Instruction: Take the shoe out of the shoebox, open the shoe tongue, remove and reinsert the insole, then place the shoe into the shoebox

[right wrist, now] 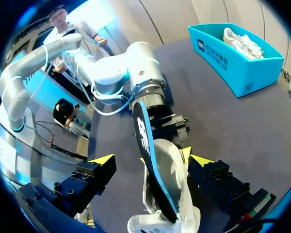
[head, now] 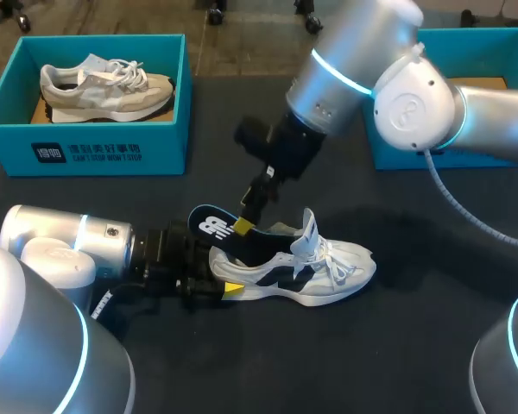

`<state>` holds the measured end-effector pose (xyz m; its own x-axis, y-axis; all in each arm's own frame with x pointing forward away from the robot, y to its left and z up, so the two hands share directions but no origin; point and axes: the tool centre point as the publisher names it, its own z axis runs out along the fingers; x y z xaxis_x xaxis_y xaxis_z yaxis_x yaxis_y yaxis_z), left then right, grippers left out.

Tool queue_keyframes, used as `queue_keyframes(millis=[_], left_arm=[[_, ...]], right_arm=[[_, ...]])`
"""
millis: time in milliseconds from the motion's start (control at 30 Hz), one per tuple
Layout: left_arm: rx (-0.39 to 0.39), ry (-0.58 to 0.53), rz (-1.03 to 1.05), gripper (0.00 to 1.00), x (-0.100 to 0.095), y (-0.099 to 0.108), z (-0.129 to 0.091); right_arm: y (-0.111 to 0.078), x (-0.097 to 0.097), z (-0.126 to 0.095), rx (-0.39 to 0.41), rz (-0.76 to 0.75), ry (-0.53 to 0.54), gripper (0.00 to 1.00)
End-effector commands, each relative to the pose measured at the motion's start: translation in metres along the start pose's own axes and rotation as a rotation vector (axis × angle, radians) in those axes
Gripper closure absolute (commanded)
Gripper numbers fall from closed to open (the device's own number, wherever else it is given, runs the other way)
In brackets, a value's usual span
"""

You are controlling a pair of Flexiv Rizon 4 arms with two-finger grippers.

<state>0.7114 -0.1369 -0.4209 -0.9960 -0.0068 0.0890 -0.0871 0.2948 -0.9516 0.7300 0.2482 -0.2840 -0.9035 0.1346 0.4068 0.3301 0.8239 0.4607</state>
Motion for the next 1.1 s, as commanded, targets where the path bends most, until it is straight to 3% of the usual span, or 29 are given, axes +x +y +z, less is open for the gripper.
queue_keyframes(millis=[33, 67, 167, 200, 267, 300, 700, 1100], left_arm=[[-0.003, 0.001, -0.001, 1.0, -0.002, 0.002, 0.001], [-0.003, 0.001, -0.001, 1.0, -0.002, 0.002, 0.001], [-0.003, 0.001, -0.001, 1.0, -0.002, 0.002, 0.001], [-0.003, 0.001, -0.001, 1.0, -0.002, 0.002, 0.001], [-0.003, 0.001, -0.001, 1.0, -0.002, 0.002, 0.001], [-0.003, 0.001, -0.001, 1.0, -0.002, 0.002, 0.001], [-0.003, 0.001, -0.001, 1.0, -0.002, 0.002, 0.001], [-0.003, 0.001, -0.001, 1.0, -0.002, 0.002, 0.001]], right_arm=[[-0.004, -0.001, 0.011, -0.036, 0.002, 0.018, 0.0], [-0.004, 0.0, 0.012, -0.041, 0.005, 0.021, 0.0], [-0.005, 0.002, 0.017, -0.062, 0.005, 0.035, 0.3], [-0.005, 0.002, 0.018, -0.062, 0.004, 0.035, 0.32], [-0.006, 0.002, 0.021, -0.066, 0.005, 0.039, 0.48], [-0.007, 0.002, 0.022, -0.068, 0.004, 0.039, 0.51], [-0.005, 0.001, 0.037, -0.09, -0.048, 0.091, 0.6], [-0.001, -0.003, 0.048, -0.088, -0.074, 0.13, 0.78]])
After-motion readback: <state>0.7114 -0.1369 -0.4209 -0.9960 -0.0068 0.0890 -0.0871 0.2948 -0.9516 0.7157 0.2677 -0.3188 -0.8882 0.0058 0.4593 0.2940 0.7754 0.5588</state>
